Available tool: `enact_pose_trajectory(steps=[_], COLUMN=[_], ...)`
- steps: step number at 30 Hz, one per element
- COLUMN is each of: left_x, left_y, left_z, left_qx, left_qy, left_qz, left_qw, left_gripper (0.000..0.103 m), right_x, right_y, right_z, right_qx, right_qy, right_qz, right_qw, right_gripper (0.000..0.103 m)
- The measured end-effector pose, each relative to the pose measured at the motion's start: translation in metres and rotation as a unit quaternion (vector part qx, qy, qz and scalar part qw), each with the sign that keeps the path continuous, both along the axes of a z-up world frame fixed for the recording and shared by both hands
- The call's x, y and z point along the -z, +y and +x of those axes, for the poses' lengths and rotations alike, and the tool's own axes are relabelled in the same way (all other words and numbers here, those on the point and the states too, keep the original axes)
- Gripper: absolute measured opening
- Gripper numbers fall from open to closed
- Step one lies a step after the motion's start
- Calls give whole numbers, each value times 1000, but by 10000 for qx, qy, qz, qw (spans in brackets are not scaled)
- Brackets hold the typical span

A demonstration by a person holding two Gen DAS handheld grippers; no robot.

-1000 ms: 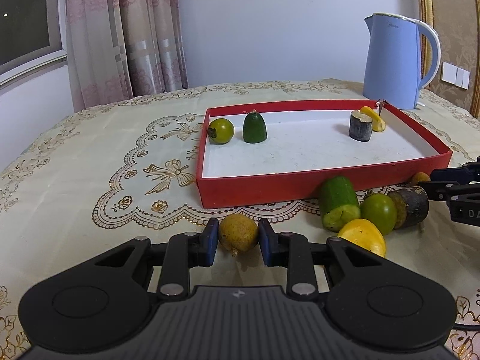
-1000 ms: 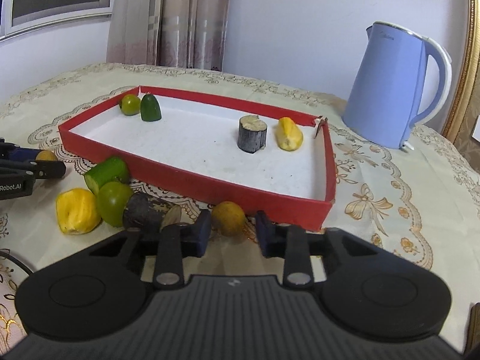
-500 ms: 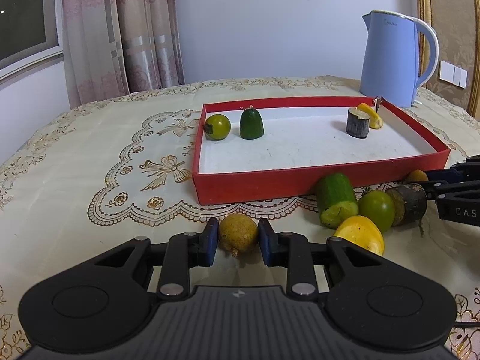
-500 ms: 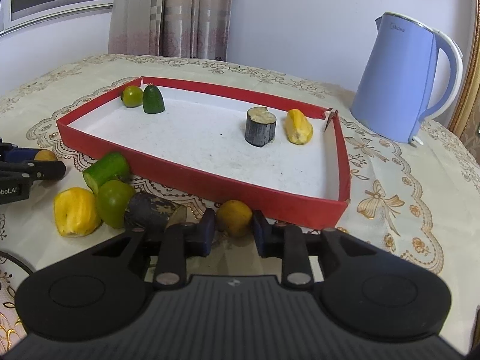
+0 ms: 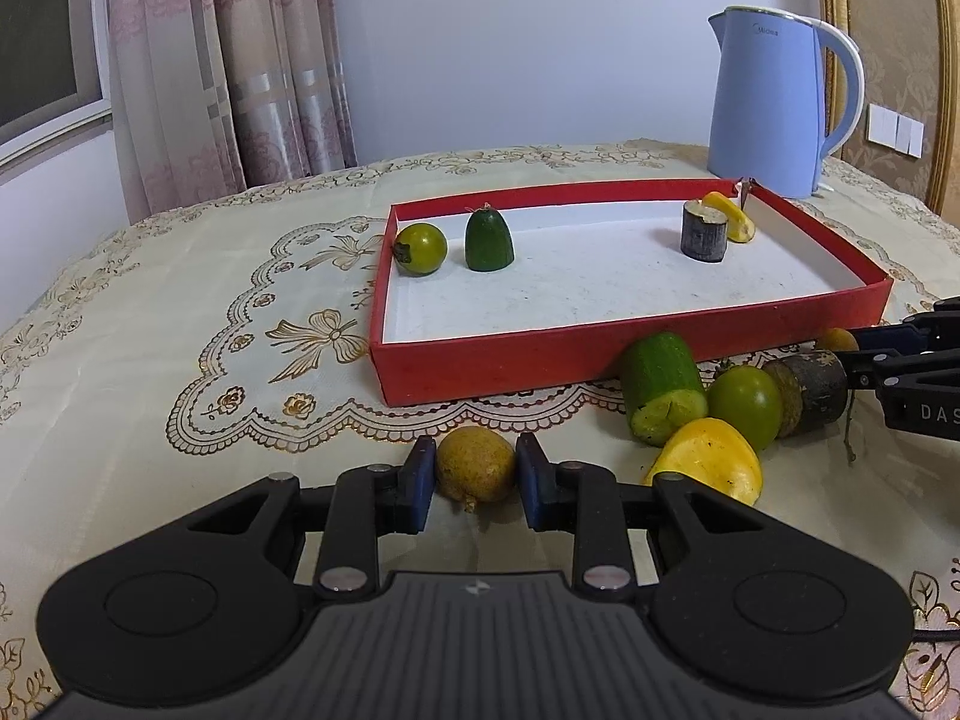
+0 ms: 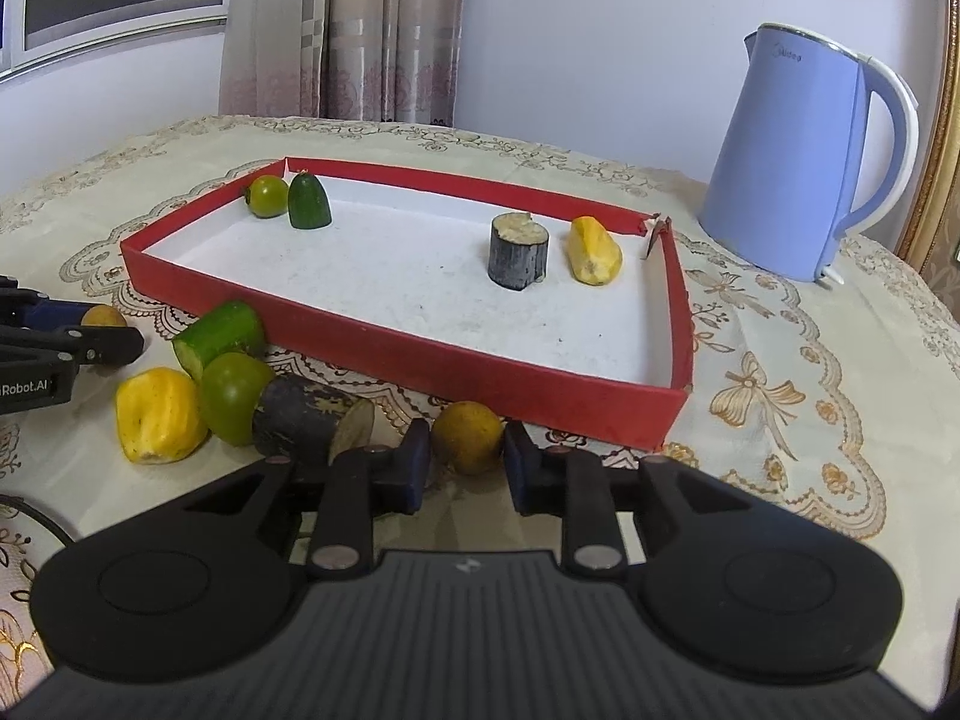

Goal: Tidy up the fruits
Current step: 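Carry the tan fruit toward the tray with the left gripper while the right gripper approaches another tan fruit, then lower the tan fruit into the tray and open the left gripper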

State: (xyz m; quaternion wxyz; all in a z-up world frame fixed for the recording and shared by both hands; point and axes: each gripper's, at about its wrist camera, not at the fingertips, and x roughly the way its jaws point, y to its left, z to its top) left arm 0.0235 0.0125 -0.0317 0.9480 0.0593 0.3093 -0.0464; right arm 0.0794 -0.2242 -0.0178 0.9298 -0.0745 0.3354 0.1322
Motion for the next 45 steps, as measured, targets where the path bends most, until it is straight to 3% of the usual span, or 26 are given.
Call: enact_pose_trajectory(steps=[7, 17, 22, 34, 45], left_x=[-7, -48, -54, -43, -33], left_y=[7, -1, -19, -48, -61], left_z=[-1, 3, 18, 70, 116], left_qx=[-42, 177, 285, 220, 133], left_qy=[28, -479, -627, -471, -189], left_qz=[-222, -332, -126, 360, 574], left_qw=[9997, 9981, 9975, 9980, 9981], left_gripper=[28, 28, 28, 28, 28], right_x=[1, 1, 1, 1, 1], right_y=[-2, -4, -4, -5, -4], right_z=[0, -1, 0, 0, 0], right_qx=[7, 20, 40, 42, 28], right_qy=[3, 1, 13, 12, 11], right_qz=[90, 165, 186, 191, 194], right_qw=[10000, 9999, 9998, 9998, 9998], right_gripper=[25, 25, 25, 25, 25])
